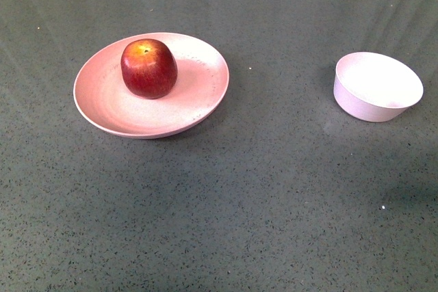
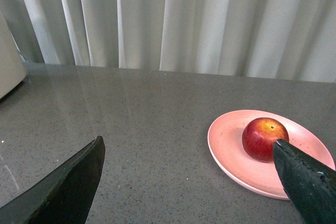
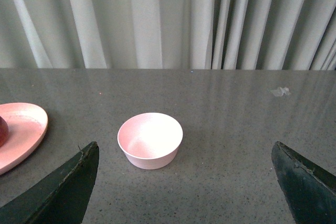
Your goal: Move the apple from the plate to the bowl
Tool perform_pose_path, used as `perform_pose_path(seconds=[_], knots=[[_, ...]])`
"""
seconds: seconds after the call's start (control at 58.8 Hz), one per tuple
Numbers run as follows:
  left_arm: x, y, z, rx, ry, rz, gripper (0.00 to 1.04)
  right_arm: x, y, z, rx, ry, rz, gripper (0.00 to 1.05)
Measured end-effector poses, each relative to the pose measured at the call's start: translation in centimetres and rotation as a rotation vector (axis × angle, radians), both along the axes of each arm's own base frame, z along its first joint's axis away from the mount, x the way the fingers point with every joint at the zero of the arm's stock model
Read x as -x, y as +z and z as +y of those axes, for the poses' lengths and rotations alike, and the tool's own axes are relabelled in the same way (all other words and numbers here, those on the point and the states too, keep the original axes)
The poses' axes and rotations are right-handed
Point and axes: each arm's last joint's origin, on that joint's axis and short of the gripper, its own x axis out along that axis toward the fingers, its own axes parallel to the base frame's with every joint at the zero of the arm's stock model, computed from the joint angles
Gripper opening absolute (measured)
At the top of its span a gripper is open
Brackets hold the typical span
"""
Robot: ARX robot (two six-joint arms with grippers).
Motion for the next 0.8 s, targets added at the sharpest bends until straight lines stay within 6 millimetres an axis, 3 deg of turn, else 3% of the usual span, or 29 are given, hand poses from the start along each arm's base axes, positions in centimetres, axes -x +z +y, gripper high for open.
perform_pose_path(seconds=[0.8], knots=[[0.0,0.0,0.0,0.0,0.0,0.0,0.96,0.0,0.0,0.0,0.0,0.0,0.0,0.96]])
